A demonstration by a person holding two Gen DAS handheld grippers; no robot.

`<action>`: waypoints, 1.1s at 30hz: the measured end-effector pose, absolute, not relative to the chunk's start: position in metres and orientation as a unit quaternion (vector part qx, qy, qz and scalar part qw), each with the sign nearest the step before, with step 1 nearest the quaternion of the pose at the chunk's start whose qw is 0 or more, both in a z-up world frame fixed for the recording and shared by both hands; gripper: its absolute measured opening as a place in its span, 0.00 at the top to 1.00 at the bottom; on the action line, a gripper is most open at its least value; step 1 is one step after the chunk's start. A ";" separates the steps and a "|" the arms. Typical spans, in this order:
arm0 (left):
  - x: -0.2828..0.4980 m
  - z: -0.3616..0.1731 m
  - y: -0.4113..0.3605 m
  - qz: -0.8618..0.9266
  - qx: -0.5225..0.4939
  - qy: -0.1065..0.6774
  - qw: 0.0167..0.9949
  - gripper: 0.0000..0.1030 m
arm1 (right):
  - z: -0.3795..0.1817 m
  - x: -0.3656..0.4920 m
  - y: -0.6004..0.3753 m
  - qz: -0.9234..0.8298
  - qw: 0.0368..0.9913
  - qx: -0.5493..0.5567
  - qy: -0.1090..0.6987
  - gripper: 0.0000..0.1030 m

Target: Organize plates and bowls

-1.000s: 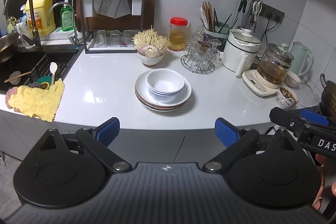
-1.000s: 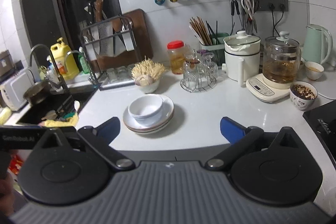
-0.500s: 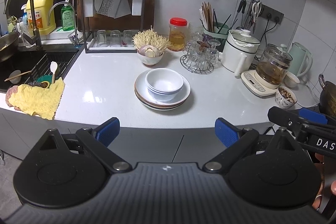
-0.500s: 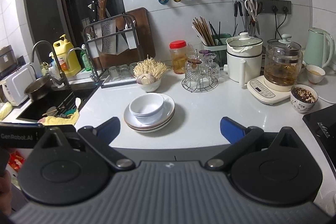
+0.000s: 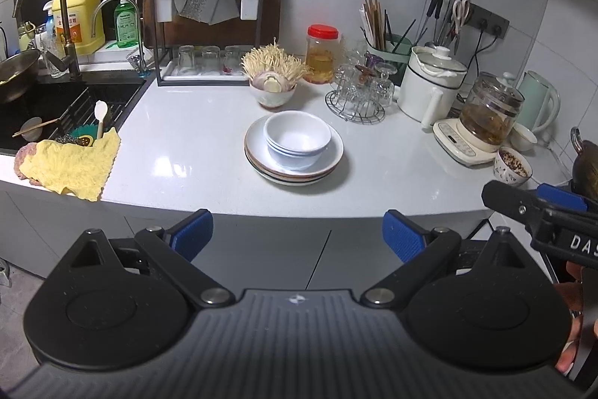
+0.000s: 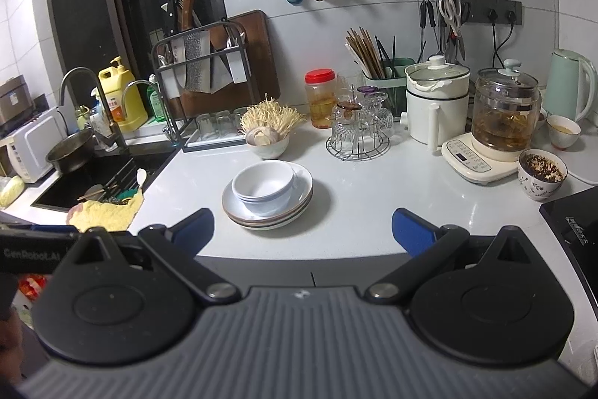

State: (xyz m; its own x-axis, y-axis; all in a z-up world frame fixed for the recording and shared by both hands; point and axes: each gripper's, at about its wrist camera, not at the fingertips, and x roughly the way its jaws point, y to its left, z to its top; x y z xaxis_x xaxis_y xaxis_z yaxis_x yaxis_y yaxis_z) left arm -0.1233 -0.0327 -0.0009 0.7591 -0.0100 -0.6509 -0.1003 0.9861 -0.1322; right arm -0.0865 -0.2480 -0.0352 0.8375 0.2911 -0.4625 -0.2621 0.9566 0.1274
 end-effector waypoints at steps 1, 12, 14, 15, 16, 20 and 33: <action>-0.124 0.000 -0.032 0.026 -0.081 0.345 0.935 0.04 | -0.035 -0.087 -0.248 0.144 0.958 0.029 0.246 0.00; -0.125 0.001 -0.027 0.021 -0.089 0.345 0.934 0.04 | -0.037 -0.090 -0.242 0.151 0.957 0.028 0.248 0.00; -0.127 0.000 -0.025 0.022 -0.086 0.346 0.934 0.04 | -0.037 -0.090 -0.242 0.150 0.957 0.027 0.248 0.00; -0.128 0.000 -0.025 0.024 -0.085 0.346 0.934 0.04 | -0.037 -0.090 -0.242 0.150 0.957 0.027 0.247 0.00; -0.129 0.000 -0.024 0.026 -0.085 0.346 0.934 0.04 | -0.036 -0.091 -0.242 0.148 0.957 0.027 0.246 0.00; -0.132 0.003 -0.021 0.033 -0.090 0.342 0.935 0.04 | -0.033 -0.091 -0.244 0.145 0.958 0.032 0.247 0.00; -0.134 0.006 -0.020 0.039 -0.095 0.344 0.933 0.04 | -0.027 -0.093 -0.246 0.145 0.960 0.025 0.240 0.00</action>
State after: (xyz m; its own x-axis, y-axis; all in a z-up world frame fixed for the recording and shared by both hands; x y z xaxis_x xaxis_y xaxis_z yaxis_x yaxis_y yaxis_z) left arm -0.1339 -0.0204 0.0061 0.7609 0.0064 -0.6488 -0.1375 0.9788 -0.1516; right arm -0.0933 -0.2458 -0.0268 0.8426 0.2906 -0.4534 -0.2664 0.9566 0.1182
